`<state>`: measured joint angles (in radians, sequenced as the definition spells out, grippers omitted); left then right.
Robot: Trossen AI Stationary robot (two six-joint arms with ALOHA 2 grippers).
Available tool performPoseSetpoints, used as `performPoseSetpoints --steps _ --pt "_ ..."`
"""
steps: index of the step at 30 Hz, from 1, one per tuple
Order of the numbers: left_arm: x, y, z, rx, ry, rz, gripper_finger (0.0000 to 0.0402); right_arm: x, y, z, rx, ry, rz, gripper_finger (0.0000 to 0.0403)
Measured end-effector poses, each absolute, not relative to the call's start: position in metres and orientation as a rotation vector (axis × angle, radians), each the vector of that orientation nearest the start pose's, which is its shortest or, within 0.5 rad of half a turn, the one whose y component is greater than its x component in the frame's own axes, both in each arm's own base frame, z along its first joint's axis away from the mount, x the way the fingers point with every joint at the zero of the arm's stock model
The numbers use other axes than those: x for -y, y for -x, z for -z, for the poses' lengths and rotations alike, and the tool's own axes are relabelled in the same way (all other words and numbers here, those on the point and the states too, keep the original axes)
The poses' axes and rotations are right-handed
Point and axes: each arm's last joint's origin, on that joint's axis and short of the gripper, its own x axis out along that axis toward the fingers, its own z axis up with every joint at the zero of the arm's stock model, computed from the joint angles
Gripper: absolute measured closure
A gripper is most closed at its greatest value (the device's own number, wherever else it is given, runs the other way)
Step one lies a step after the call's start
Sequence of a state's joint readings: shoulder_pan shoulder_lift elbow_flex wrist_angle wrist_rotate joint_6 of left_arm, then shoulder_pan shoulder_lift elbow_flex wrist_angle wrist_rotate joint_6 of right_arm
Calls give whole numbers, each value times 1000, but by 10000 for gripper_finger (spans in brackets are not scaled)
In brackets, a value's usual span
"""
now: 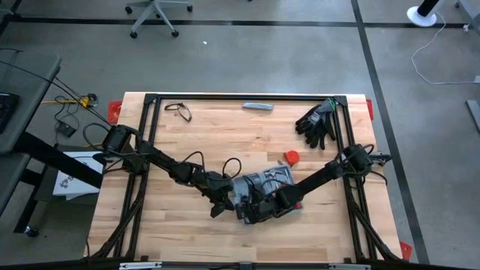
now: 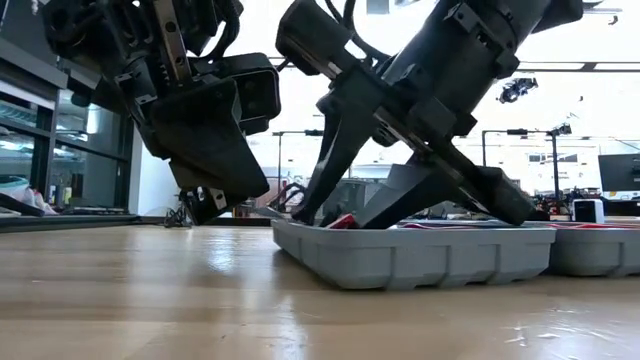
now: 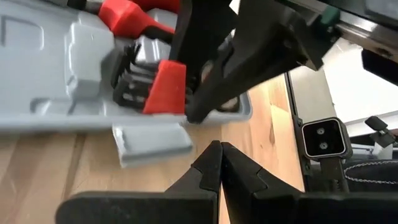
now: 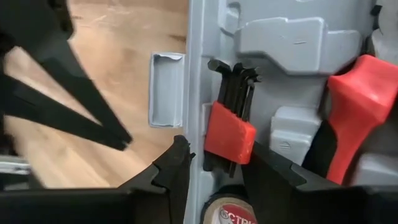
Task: Prefit tool cases
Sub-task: Put the orange hex key set into the gray prefit tool case
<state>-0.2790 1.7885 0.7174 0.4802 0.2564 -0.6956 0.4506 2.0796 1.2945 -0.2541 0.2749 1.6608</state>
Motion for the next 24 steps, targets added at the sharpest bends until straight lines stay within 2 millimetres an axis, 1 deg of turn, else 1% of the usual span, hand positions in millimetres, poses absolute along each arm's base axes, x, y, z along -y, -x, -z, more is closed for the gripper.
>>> performPoseSetpoints --steps 4,11,24 --pt "97 -311 -120 -767 650 285 401 -172 -374 -126 -871 -1092 699 267" --pt "97 -311 -121 -766 649 284 401 -168 -375 -134 -935 -1012 731 267" --pt "97 -311 -120 -766 649 283 401 -162 -374 -134 -971 -993 763 267"
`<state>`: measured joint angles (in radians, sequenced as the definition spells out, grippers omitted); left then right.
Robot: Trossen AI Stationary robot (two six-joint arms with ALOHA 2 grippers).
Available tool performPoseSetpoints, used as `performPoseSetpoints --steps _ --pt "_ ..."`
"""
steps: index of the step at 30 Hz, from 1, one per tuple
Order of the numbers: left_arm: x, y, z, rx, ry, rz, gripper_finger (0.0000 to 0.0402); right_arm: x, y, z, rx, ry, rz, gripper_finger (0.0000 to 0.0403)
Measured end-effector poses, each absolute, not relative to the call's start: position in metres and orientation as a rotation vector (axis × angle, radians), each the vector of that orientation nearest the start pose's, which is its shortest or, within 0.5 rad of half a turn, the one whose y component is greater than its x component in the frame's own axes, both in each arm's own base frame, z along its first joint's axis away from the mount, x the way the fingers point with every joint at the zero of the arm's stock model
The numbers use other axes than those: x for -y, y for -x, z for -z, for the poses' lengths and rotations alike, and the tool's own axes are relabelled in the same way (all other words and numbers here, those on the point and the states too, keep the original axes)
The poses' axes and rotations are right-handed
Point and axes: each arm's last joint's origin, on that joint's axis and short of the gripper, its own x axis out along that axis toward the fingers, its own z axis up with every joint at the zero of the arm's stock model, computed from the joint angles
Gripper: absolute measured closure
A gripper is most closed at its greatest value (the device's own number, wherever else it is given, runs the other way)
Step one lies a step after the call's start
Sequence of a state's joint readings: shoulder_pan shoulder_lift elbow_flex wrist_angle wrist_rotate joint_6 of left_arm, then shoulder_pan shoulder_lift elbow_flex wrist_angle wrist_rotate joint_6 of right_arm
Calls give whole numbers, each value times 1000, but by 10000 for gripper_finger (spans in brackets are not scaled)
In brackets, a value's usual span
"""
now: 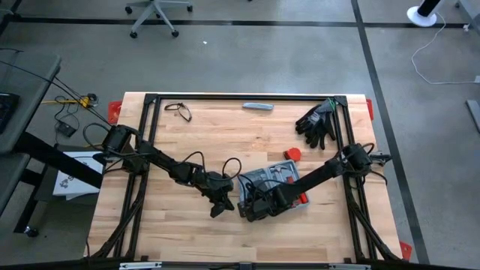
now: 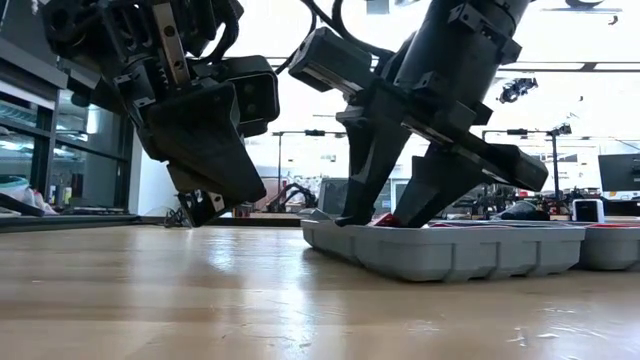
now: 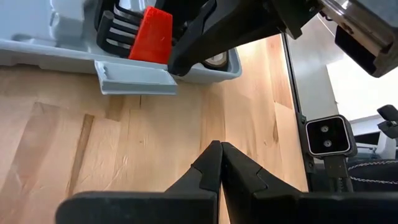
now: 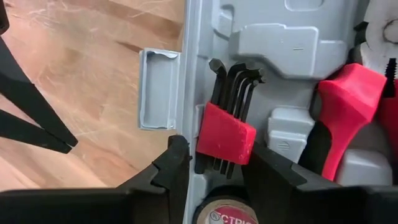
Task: Prefit tool cases
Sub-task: Put the orange hex key set into the gray prefit tool case
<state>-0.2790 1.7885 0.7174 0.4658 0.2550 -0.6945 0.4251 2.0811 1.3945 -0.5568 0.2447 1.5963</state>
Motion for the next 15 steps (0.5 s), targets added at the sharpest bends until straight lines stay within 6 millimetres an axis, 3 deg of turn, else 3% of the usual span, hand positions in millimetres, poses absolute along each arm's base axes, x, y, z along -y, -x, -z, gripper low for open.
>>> performPoseSetpoints --steps 15 --pt "97 -310 -118 -789 629 282 401 -152 -364 -144 -1039 -948 820 267"
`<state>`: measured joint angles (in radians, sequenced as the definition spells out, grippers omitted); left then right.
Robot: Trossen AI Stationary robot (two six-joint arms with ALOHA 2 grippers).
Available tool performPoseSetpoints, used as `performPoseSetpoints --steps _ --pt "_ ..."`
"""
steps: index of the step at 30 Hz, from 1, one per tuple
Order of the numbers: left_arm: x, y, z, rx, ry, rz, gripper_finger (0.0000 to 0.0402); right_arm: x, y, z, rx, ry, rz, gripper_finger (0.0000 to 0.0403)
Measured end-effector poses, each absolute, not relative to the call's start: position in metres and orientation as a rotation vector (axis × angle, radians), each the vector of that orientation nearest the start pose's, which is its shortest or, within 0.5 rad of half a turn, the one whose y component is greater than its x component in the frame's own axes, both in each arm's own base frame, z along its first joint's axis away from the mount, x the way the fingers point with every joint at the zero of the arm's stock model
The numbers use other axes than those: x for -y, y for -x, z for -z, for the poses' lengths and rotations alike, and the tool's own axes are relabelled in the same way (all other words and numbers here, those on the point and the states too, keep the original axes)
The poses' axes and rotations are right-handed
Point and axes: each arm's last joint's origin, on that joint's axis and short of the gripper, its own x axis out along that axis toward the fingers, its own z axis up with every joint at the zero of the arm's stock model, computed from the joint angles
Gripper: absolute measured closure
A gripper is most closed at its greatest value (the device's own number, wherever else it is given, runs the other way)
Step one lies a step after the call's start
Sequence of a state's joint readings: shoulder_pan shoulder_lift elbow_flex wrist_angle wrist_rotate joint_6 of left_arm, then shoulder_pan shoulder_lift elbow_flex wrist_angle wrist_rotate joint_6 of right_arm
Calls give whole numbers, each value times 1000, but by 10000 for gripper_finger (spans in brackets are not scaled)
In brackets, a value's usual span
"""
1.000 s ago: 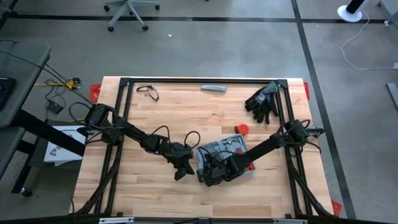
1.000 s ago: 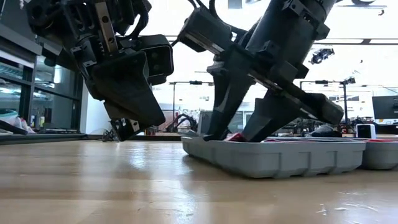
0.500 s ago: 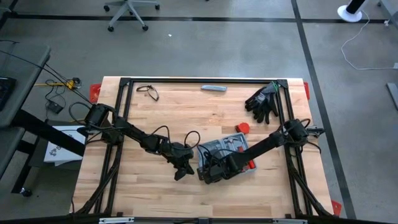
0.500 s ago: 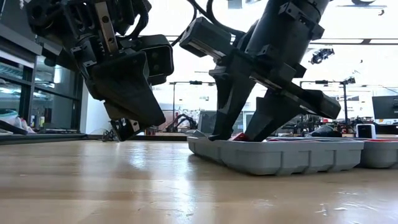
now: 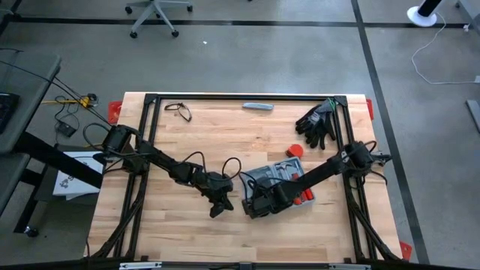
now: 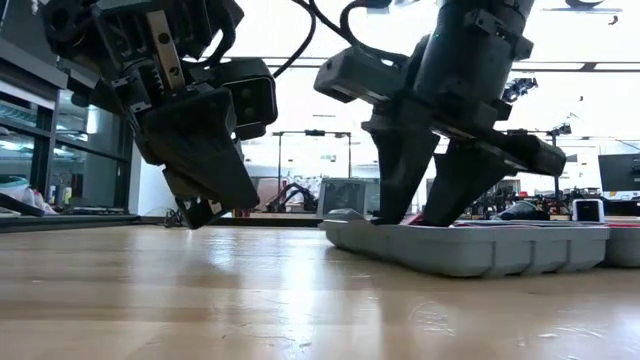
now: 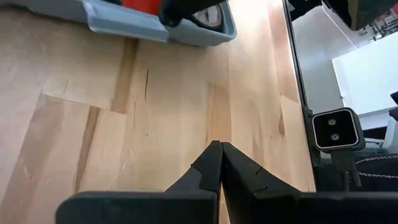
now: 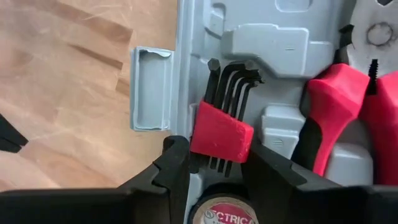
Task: Prefit tool cases
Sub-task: Put the orange hex key set into the gray prefit tool case
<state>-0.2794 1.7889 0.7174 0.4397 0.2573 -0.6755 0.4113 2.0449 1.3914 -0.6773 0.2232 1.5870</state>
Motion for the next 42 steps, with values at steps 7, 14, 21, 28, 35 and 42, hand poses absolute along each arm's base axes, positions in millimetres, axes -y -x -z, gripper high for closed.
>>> performPoseSetpoints --steps 7,14,21,28,35,42 --pt "96 -310 -118 -792 630 281 402 -145 -368 -145 -1058 -950 799 267" --pt "96 -309 -117 -804 631 285 401 -138 -370 -150 -1072 -946 772 267" --pt "97 -308 -116 -822 627 294 401 -132 -371 -152 -1071 -932 768 267" --pt "97 -308 -116 -828 625 294 401 -131 -370 -152 -1079 -923 777 267" --pt "97 -307 -116 -831 615 298 401 -129 -365 -152 -1131 -902 808 267" --pt "96 -306 -113 -856 606 290 401 -127 -359 -162 -1126 -874 834 267"
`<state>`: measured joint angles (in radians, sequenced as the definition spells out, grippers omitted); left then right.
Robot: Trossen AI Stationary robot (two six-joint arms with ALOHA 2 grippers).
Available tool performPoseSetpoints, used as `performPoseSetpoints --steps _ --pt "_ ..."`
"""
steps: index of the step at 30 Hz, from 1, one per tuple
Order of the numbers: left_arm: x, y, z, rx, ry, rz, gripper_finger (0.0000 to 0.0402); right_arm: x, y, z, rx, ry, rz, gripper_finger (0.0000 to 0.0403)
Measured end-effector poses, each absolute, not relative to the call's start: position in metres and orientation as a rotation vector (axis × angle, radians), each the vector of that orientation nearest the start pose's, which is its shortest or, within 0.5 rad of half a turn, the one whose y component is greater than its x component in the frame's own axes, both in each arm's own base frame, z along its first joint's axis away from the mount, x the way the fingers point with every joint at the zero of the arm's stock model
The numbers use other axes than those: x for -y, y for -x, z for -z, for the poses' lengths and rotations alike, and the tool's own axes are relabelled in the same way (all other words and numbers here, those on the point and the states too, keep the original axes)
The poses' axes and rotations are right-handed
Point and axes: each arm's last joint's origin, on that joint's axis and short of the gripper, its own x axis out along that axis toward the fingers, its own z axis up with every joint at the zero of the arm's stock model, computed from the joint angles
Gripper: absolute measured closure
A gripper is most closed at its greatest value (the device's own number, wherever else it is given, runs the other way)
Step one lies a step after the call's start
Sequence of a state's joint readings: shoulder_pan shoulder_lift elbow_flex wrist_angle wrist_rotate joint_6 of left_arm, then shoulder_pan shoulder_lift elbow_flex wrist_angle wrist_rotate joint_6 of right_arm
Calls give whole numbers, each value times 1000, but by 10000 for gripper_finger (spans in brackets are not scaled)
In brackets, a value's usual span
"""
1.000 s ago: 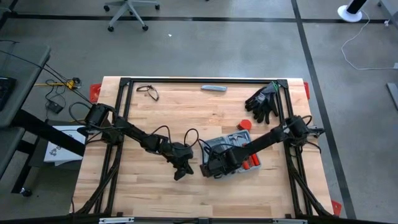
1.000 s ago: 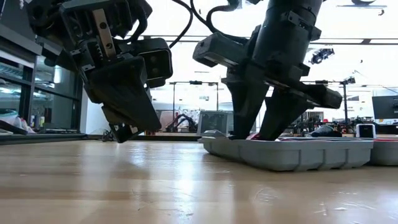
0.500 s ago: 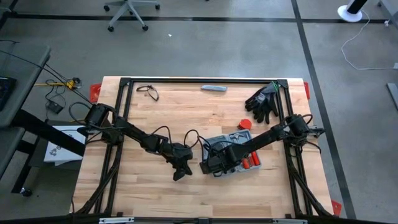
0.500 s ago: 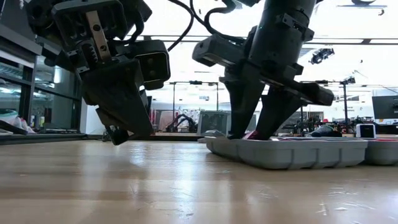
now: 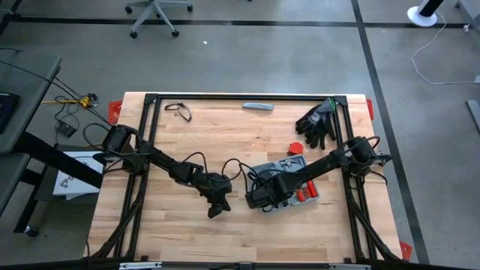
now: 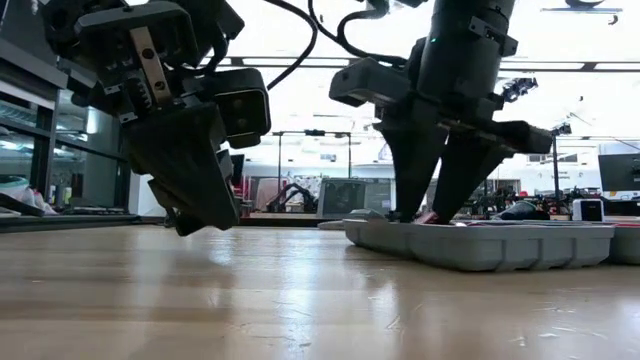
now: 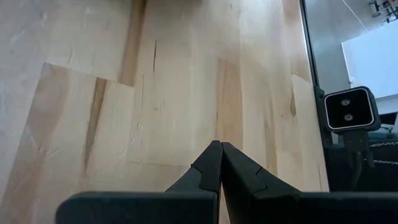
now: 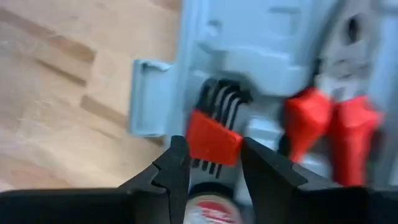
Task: Prefit tool cases
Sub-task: Put the orange hex key set into the gray prefit tool case
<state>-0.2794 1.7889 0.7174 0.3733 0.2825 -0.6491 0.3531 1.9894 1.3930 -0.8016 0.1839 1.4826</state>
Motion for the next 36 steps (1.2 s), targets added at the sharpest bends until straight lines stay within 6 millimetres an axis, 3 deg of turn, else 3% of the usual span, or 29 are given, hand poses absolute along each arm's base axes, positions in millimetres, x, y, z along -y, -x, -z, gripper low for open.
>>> performPoseSetpoints --steps 5,17,19,25,36 --pt "96 -306 -113 -857 601 292 401 -122 -353 -161 -1182 -835 879 267" --pt "96 -305 -113 -875 607 310 401 -121 -354 -172 -1091 -851 881 272" --pt "97 -304 -113 -878 608 318 401 -121 -354 -172 -1098 -855 879 289" --pt "97 -304 -112 -882 594 333 402 -120 -354 -172 -1101 -842 871 393" --pt "96 -302 -110 -920 590 344 401 -109 -362 -171 -1090 -863 840 402"
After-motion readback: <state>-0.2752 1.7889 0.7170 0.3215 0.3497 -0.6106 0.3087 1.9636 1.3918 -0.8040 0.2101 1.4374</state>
